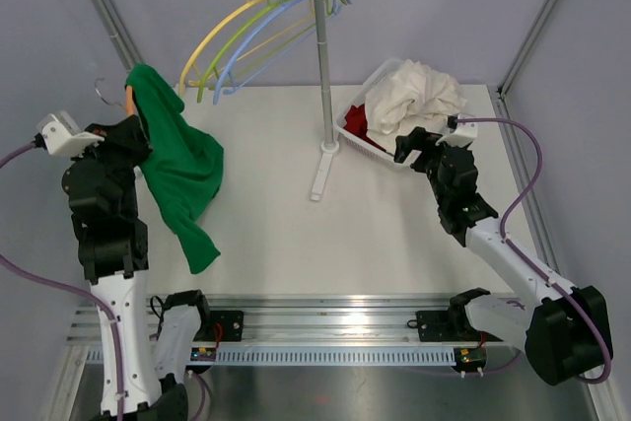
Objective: Remove the t-shirt from the hanger
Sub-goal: Grab a hanger with a tshirt on it with the left arm
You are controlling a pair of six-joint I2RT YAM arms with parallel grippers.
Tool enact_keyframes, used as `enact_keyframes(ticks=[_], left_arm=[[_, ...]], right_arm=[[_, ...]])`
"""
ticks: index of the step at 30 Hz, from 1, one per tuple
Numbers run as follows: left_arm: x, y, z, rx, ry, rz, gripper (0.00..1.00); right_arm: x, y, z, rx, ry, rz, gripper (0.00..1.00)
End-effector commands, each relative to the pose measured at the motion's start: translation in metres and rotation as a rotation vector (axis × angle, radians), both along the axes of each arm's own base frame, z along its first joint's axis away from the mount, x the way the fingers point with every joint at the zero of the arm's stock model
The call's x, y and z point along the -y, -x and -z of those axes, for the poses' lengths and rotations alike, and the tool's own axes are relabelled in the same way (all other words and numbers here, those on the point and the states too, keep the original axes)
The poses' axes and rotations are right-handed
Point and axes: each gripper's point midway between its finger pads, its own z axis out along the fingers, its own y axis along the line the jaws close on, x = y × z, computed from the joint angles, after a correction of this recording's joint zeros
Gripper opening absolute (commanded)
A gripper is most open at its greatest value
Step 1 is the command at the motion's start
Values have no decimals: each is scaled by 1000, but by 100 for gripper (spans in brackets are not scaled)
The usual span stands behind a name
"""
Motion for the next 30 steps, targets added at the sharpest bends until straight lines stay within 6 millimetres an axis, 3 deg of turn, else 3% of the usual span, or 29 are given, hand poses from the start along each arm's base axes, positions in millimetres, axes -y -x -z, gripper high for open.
enact_keyframes(ticks=[1,12,16,17,23,30], left_arm=[[25,24,-20,121,9,106,0],[64,90,29,121,-58,259,0],[81,99,57,98,-107,349,0],[84,97,73,72,-107,368,0],[97,110,112,10,-160,439,0],[111,136,104,104,-193,499,0]], right_arm=[[-5,1,-34,80,-12,-31,100],[-18,-1,-30,59,-8,-99,99],[-27,-2,-27,48,-8,-142,100],[-28,-2,-26,43,-10,-151,99],[-48,8,-26,43,-34,-269,100],[-57,18,-18,19,-33,-341,99]])
